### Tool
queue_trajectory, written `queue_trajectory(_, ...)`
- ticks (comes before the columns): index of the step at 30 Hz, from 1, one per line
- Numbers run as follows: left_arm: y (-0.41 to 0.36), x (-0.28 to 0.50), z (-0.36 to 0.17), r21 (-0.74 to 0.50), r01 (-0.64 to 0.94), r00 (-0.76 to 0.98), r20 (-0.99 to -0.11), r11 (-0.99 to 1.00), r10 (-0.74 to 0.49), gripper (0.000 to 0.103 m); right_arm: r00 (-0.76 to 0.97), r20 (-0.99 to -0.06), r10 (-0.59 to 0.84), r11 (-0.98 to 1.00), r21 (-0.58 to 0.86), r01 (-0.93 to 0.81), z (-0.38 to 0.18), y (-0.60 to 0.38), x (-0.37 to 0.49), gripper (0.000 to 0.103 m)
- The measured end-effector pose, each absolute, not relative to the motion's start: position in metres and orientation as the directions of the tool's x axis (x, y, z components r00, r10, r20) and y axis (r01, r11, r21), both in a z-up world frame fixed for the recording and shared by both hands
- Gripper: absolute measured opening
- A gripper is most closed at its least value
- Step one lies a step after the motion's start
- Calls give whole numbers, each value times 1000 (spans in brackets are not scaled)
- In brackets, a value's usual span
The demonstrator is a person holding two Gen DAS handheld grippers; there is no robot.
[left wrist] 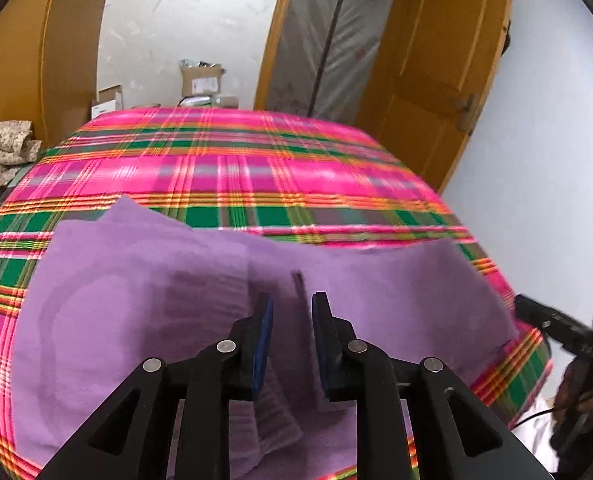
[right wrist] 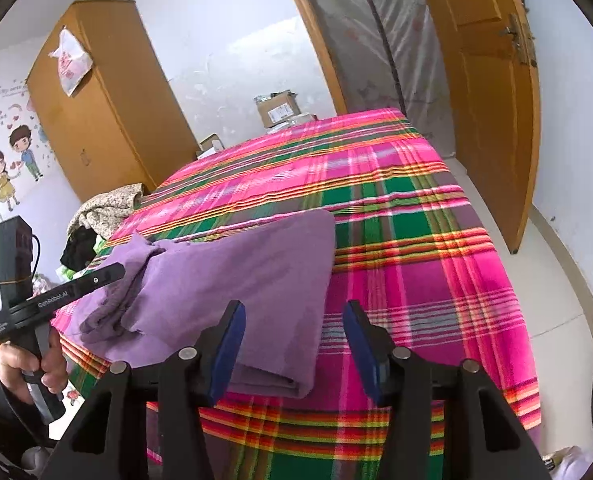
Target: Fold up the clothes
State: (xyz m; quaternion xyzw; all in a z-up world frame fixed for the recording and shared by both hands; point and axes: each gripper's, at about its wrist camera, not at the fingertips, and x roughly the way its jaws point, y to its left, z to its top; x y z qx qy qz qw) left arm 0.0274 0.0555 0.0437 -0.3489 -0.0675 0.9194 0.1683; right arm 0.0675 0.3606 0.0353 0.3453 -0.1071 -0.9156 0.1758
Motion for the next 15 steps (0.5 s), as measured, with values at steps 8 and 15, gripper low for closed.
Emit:
queue_trajectory(8,97,36,17,-232,-424,-568,-685,-876,456,21,-631,-678,-377,-922,209,326,21,333,66,14)
queue_trajectory(15,97,40,15,-210,-434,-576,-683,-876,449,21,-621,-694,-364,-926,200,319,21,338,67,5)
